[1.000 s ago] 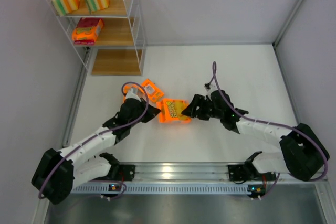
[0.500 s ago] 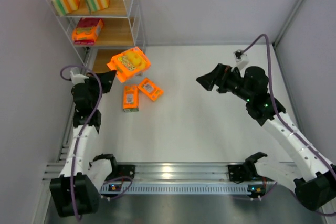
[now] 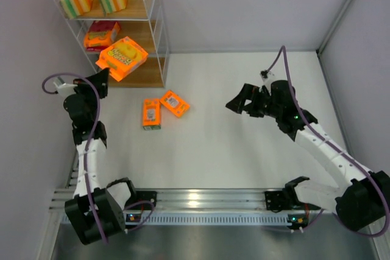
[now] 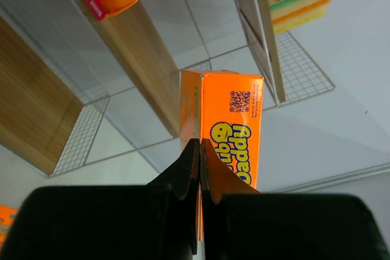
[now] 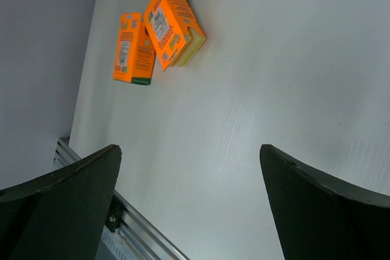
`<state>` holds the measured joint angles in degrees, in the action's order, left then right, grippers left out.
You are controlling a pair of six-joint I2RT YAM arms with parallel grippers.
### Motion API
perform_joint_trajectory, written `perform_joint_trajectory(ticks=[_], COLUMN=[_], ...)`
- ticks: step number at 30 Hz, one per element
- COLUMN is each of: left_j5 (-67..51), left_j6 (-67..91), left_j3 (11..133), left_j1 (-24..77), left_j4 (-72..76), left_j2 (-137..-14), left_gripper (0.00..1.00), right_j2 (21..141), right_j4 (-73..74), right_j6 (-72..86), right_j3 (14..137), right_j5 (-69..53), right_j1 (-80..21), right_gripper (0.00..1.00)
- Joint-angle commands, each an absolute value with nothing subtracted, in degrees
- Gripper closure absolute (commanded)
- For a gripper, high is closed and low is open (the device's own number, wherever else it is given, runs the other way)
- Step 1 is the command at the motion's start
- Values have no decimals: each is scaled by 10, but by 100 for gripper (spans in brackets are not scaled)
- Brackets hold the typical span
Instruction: Place and organize the cleaning sponges onto the shelf
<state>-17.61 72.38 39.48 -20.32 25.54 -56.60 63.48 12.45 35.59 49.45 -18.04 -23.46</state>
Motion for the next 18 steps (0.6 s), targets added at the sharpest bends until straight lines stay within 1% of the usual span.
perform_joint_trajectory(ticks=[1,4,10,16,18], left_j5=[-115,-75,-69,-51,-26], left_j6=[742,753,773,773,767], left_j3=[428,433,449,481,486], left_j1=[-208,-208,-200,-159,-145], left_j4=[321,324,342,357,359], left_j2=[-571,-586,-635,-675,-685], left_gripper=[100,100,100,100,100], right_j2=[644,659,684,695,693], right_j4=[99,98,97,98,98], right_j6=[355,353,348,348,346], right_j3=[503,519,533,543,542], right_j5=[-198,-203,-213,-238,-237], right_j1=[-227,-225,-221,-215,-214], right_gripper=[0,1,1,1,1])
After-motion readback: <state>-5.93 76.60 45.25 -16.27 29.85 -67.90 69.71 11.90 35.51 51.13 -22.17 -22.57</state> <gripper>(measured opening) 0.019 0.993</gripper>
